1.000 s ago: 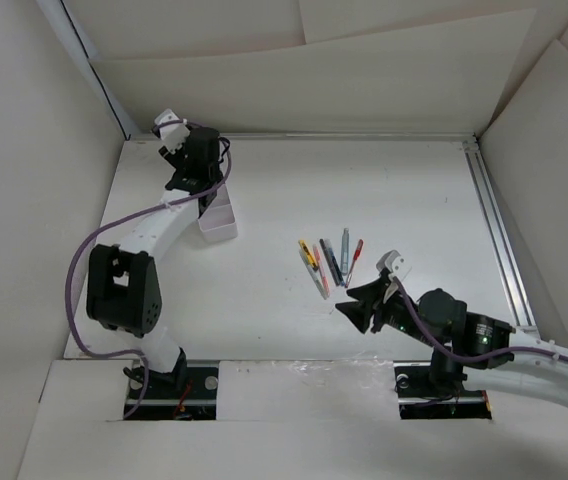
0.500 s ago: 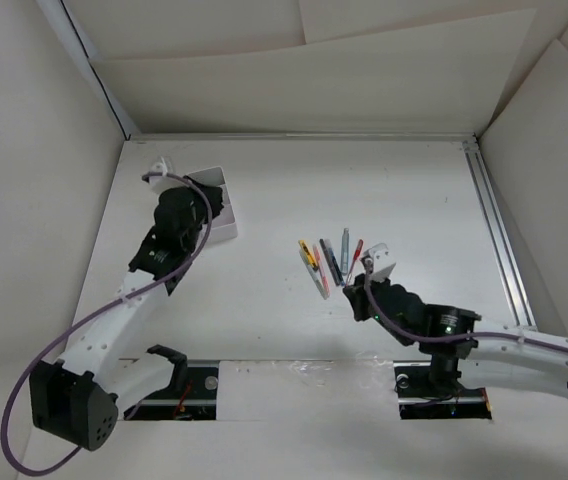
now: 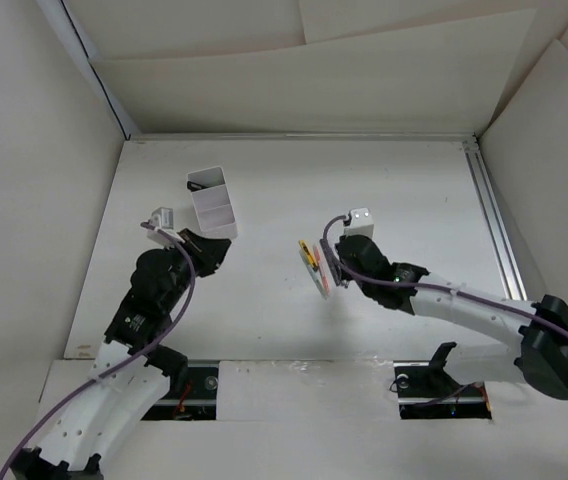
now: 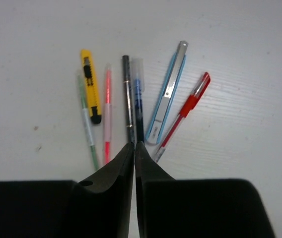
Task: Sort the stationery into containers
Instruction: Place the pen in the storage box, then pick up the pen from the center of the board.
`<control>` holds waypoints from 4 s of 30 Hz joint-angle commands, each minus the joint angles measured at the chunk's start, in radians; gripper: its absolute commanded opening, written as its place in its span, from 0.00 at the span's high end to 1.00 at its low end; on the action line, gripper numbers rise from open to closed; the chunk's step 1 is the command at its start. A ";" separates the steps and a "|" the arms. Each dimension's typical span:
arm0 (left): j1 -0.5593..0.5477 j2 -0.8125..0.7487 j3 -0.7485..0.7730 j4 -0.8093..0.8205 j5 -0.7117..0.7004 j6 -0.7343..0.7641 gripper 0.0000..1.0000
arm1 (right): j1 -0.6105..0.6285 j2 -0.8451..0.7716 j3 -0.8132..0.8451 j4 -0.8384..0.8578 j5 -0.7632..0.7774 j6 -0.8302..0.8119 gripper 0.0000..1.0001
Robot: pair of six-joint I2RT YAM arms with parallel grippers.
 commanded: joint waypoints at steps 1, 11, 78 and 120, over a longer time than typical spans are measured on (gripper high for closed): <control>0.003 0.005 -0.068 0.011 0.105 0.015 1.00 | -0.088 0.064 0.050 0.090 -0.087 -0.035 0.88; 0.003 0.026 -0.138 0.100 0.229 0.036 0.99 | -0.289 0.356 0.189 0.179 -0.250 -0.101 0.54; -0.546 1.744 1.170 -0.118 -0.507 0.038 0.74 | -0.452 -0.762 0.008 -0.241 -0.211 -0.099 0.43; -0.565 1.678 1.141 -0.080 -0.500 0.074 0.76 | -0.452 -0.783 -0.001 -0.203 -0.270 -0.127 0.43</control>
